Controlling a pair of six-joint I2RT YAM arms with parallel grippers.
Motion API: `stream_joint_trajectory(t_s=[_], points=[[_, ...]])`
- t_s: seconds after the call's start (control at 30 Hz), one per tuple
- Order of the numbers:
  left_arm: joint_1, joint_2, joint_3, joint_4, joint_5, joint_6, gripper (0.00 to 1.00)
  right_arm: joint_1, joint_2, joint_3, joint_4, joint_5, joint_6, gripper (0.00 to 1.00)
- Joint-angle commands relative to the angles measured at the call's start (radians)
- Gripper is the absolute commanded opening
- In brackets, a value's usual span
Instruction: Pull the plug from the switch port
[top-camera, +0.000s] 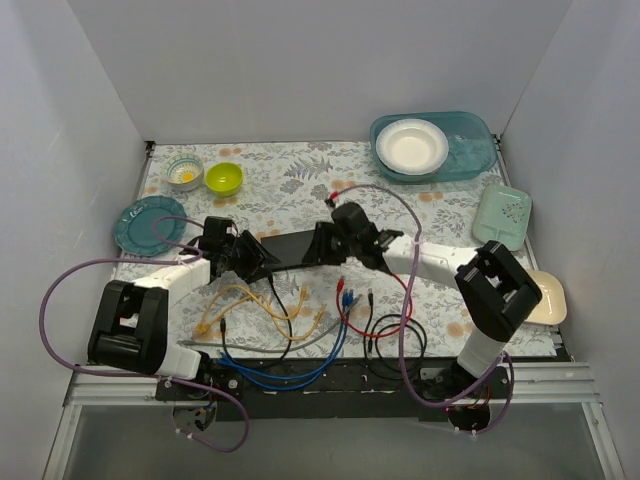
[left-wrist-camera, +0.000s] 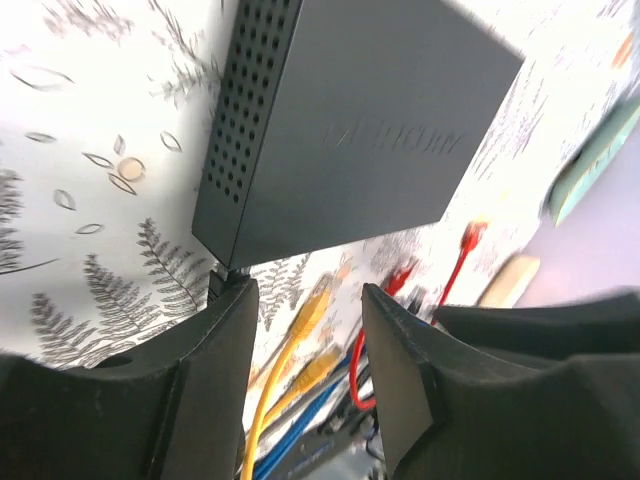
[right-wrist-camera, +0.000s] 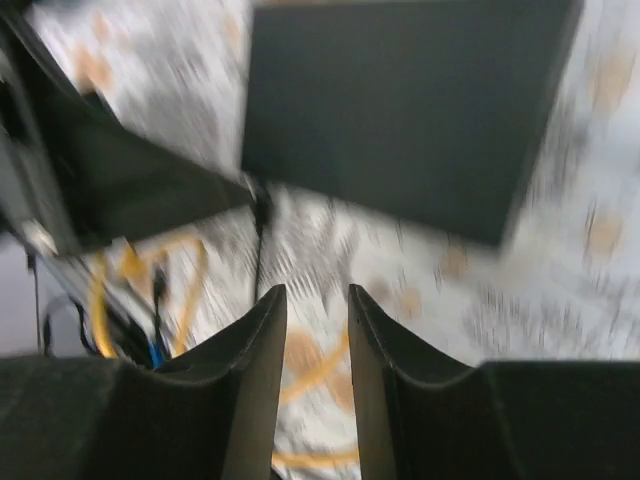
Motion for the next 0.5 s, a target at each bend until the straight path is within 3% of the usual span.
stream_joint_trajectory(t_s=[0.0,0.13,0.23,0.37,0.47], points=[[0.012,-0.103,0.043,-0.082,-0.138,-0.006,0.46,-0.093,0.125,0.354,-0.218,0.103,-0.122,0.35],[0.012,-0.164,0.053,-0.178,-0.228,-0.046,0.46,-0.202,0.314,0.532,-0.214,0.086,-0.125,0.13],[0.013,-0.167,0.048,-0.25,-0.297,-0.08,0.46,-0.245,0.468,0.722,-0.293,0.08,-0.154,0.05],[0.012,-0.155,0.022,-0.277,-0.296,-0.111,0.44,-0.251,0.595,0.858,-0.375,0.063,-0.211,0.02],[0.012,-0.155,-0.004,-0.318,-0.334,-0.137,0.43,-0.253,0.606,0.829,-0.349,0.043,-0.225,0.01]])
